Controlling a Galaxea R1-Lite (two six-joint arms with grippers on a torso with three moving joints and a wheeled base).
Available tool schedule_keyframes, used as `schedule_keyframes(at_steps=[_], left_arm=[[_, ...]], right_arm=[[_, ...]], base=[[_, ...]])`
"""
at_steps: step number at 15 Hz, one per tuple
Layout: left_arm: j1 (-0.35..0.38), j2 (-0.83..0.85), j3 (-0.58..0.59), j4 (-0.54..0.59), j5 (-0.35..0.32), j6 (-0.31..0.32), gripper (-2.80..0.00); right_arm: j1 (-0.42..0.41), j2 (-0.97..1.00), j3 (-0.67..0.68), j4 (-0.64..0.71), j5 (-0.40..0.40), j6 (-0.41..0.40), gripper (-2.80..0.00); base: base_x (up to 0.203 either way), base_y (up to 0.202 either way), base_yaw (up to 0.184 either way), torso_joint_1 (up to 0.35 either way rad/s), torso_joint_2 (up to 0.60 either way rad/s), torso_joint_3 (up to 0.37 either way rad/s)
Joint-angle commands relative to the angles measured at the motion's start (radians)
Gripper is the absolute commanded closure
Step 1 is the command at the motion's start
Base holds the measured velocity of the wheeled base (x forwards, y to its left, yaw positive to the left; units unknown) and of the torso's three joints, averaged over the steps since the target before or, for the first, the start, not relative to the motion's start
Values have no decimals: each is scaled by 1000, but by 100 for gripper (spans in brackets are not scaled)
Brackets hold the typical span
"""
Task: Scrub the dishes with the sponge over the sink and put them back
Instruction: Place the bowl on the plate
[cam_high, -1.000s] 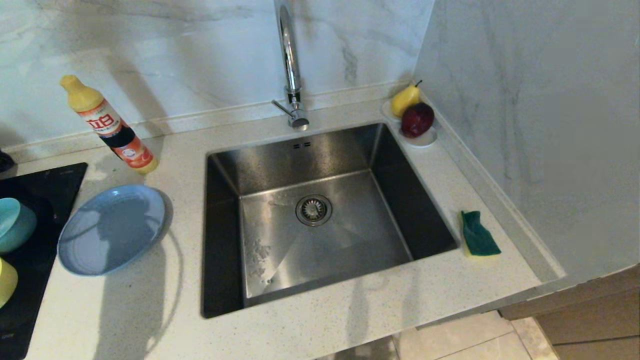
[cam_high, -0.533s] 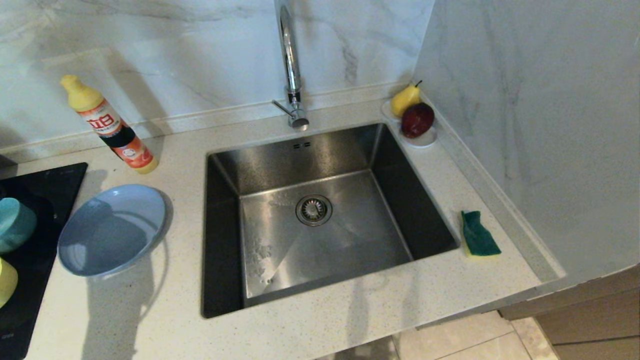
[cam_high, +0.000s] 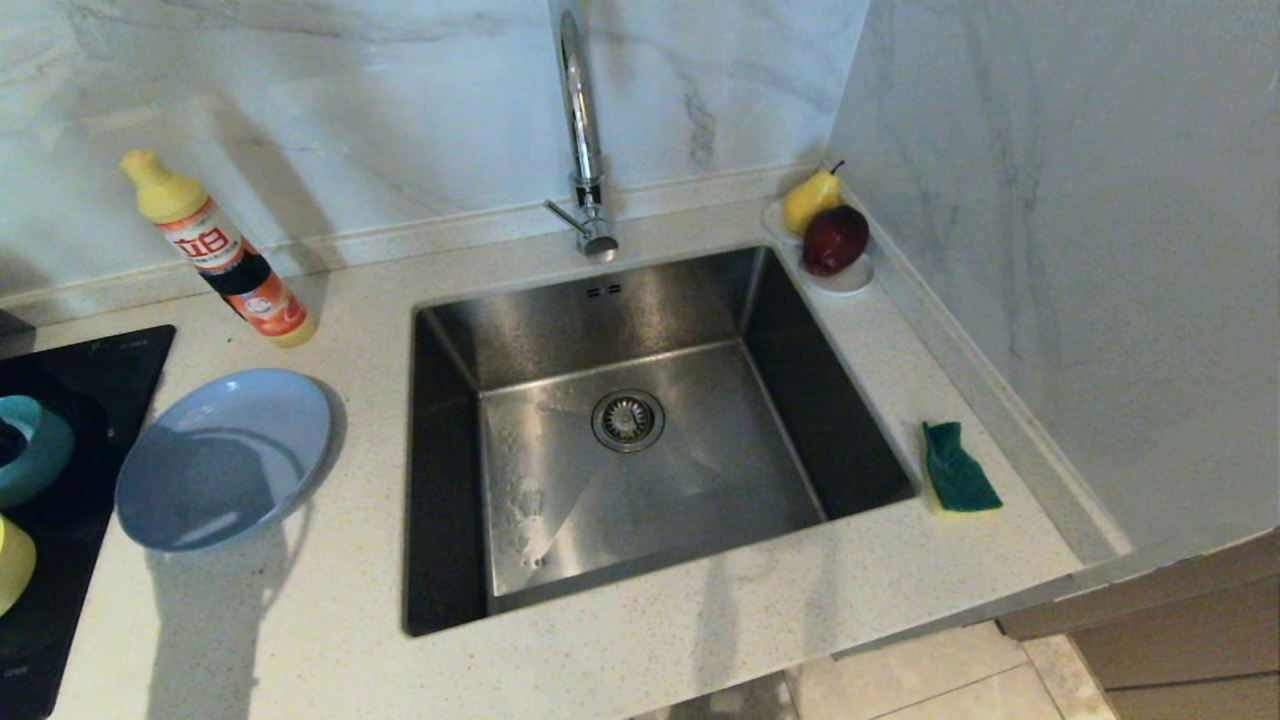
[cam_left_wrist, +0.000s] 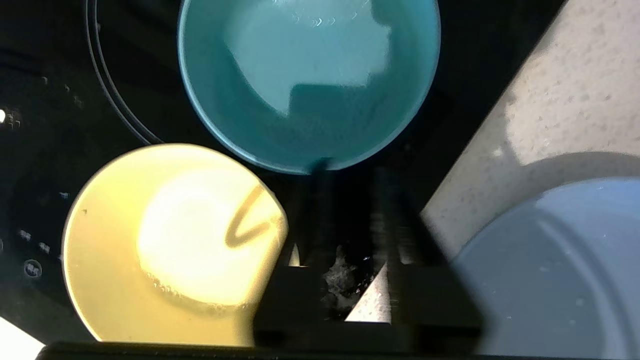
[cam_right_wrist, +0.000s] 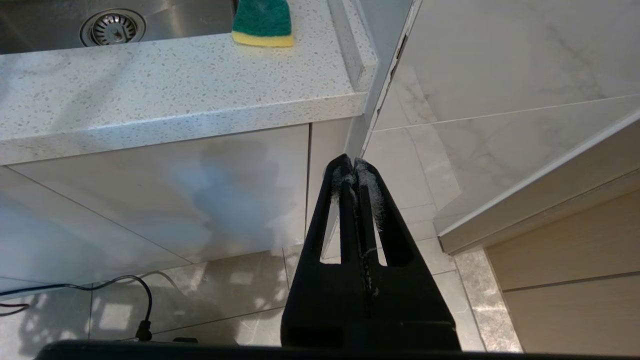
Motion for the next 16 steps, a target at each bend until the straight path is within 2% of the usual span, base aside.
schedule_keyframes(at_steps=[1, 2, 6, 14, 16], left_arm=[[3, 4, 0, 22, -35, -16, -280], [3, 2, -2, 43, -65, -39, -280], [3, 9, 34, 65, -103, -43, -280], [50, 61, 8, 54, -117, -49, -280], [53, 28, -19, 64, -141, -88, -280]], right_arm=[[0, 0, 0, 0, 1, 0, 0], [0, 0, 0, 0, 1, 0, 0], [0, 0, 0, 0, 1, 0, 0], [0, 0, 0, 0, 1, 0, 0], [0, 0, 0, 0, 1, 0, 0]], base=[[0, 0, 0, 0, 0, 0], [0, 0, 0, 0, 0, 0], [0, 0, 0, 0, 0, 0], [0, 0, 0, 0, 0, 0], [0, 0, 0, 0, 0, 0]])
